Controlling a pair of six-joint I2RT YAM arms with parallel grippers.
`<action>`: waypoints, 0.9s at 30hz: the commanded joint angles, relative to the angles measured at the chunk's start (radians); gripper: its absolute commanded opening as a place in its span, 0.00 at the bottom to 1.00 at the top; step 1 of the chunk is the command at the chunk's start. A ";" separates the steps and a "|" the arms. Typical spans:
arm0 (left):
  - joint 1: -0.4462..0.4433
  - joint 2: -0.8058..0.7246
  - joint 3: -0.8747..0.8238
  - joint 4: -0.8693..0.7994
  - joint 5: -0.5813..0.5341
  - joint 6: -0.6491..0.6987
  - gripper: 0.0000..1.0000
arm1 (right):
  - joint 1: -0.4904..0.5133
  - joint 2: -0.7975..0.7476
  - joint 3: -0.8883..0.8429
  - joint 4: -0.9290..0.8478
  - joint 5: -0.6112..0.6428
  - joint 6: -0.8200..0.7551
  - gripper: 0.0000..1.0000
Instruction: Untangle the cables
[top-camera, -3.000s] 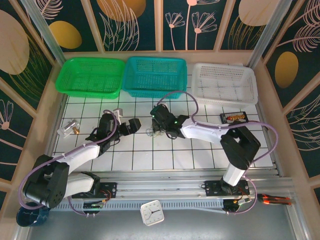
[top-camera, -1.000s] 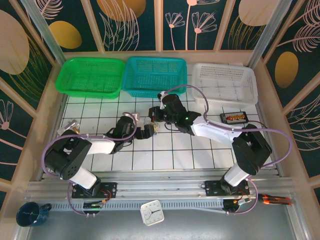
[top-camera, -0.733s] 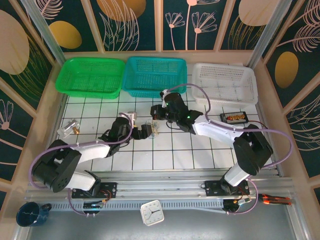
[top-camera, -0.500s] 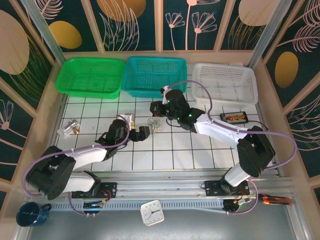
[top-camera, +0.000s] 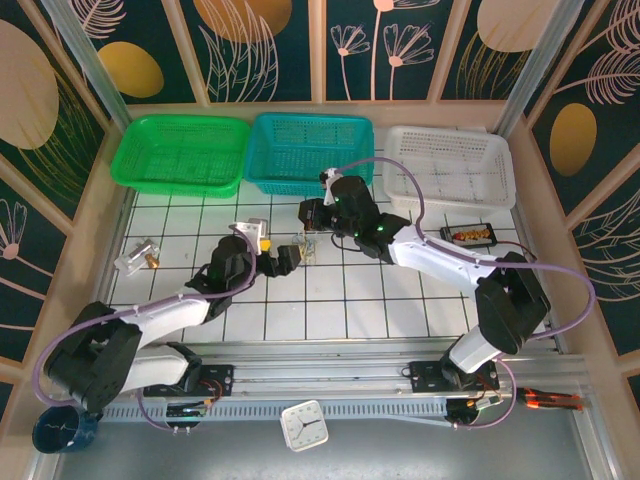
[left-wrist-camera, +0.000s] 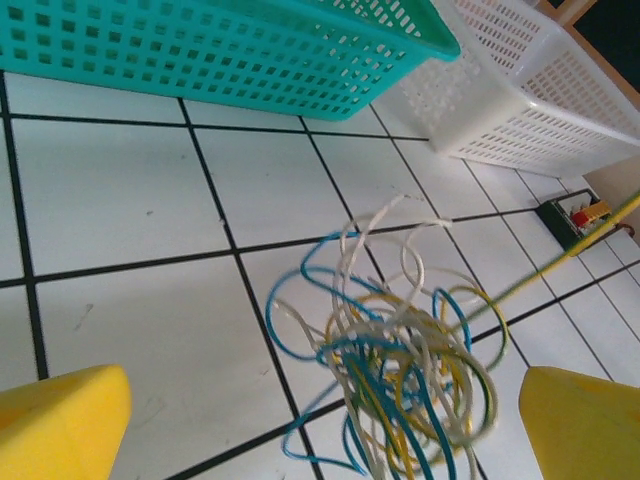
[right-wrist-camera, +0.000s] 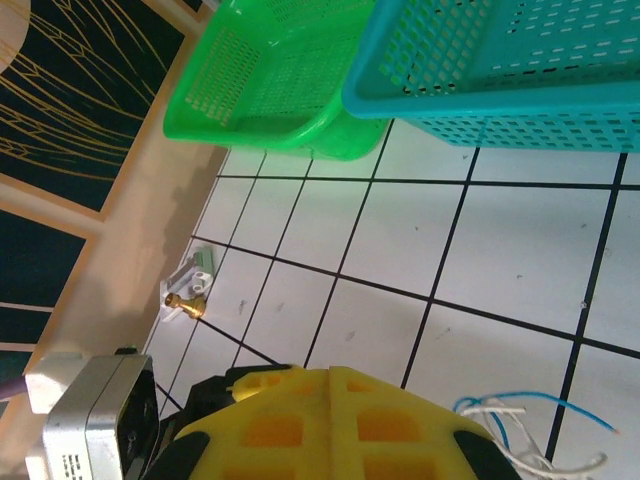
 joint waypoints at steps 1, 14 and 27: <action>-0.001 0.050 0.035 0.101 0.038 0.015 0.98 | 0.012 0.017 0.034 -0.001 -0.018 0.003 0.00; -0.007 0.168 0.066 0.193 0.066 0.019 0.91 | 0.048 0.058 0.049 0.006 -0.031 0.008 0.00; -0.007 0.309 0.013 0.291 0.079 -0.013 0.60 | 0.055 -0.002 0.143 0.004 -0.066 0.019 0.00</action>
